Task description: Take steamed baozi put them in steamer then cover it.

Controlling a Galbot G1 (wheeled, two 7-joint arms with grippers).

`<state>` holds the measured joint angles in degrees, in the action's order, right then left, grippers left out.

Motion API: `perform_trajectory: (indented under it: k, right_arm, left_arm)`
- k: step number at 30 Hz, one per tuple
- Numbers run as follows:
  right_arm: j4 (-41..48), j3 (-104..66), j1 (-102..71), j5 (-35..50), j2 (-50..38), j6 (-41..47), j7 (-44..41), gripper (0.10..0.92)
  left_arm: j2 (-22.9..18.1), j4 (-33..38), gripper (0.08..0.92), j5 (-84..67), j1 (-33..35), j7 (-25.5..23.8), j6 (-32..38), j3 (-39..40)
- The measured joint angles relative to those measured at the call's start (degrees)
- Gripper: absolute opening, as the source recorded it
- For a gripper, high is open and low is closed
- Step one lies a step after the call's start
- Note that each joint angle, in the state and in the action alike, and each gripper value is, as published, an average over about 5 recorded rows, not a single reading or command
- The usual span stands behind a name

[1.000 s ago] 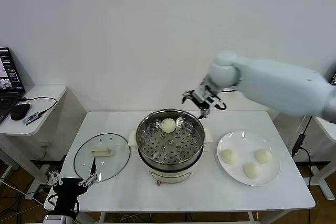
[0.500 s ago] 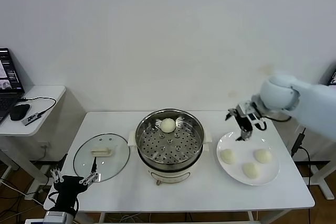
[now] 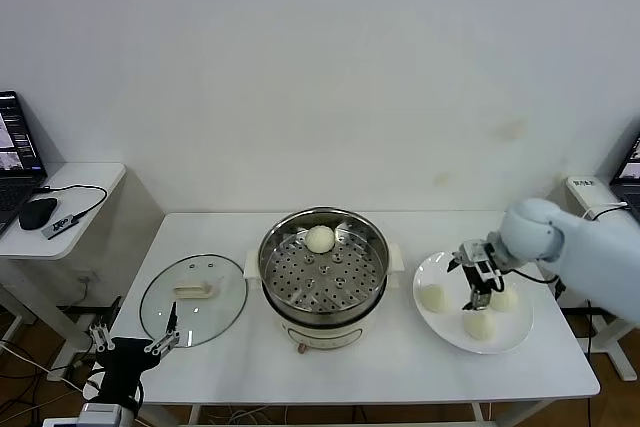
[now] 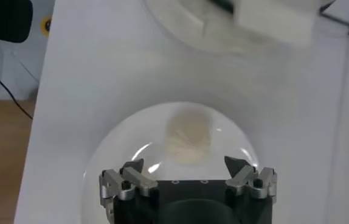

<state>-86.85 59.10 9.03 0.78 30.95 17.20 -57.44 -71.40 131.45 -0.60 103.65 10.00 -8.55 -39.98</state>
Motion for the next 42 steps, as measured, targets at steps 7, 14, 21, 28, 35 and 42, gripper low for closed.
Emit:
perform_trajectory:
  k: [7,14,21,28,35,42]
  right_arm:
    - [5.09,-3.37,-5.28,-2.31,3.58,-0.49,1.16,0.823]
    - [9.82,-5.31,-7.86,-3.3,7.66,-0.66,2.57,0.823]
    - [13.01,-6.15,-9.21,-4.33,10.9,-0.3,3.16,0.789]
    - [14.33,-6.62,-9.72,-5.19,11.99,0.24,2.9,0.684]
    - [14.14,-6.83,-8.95,-5.03,11.68,0.18,1.54,0.596]
    - [12.19,-5.78,-4.83,-3.24,9.39,0.64,-0.82,0.575]
  left_arm:
    - [-0.12,-0.12,0.823,0.18,0.08,-0.18,-0.03,-0.25]
    - [-0.21,-0.33,0.823,0.44,-0.15,-0.32,-0.12,-0.23]
    - [-0.25,-0.51,0.823,0.49,-0.19,-0.34,-0.13,-0.41]
    - [-0.4,-0.54,0.823,0.53,-0.15,-0.36,-0.14,-0.3]
    - [-0.42,-0.53,0.823,0.51,-0.23,-0.37,-0.19,-0.17]
    - [-0.23,-0.34,0.823,0.45,-0.4,-0.36,-0.28,-0.1]
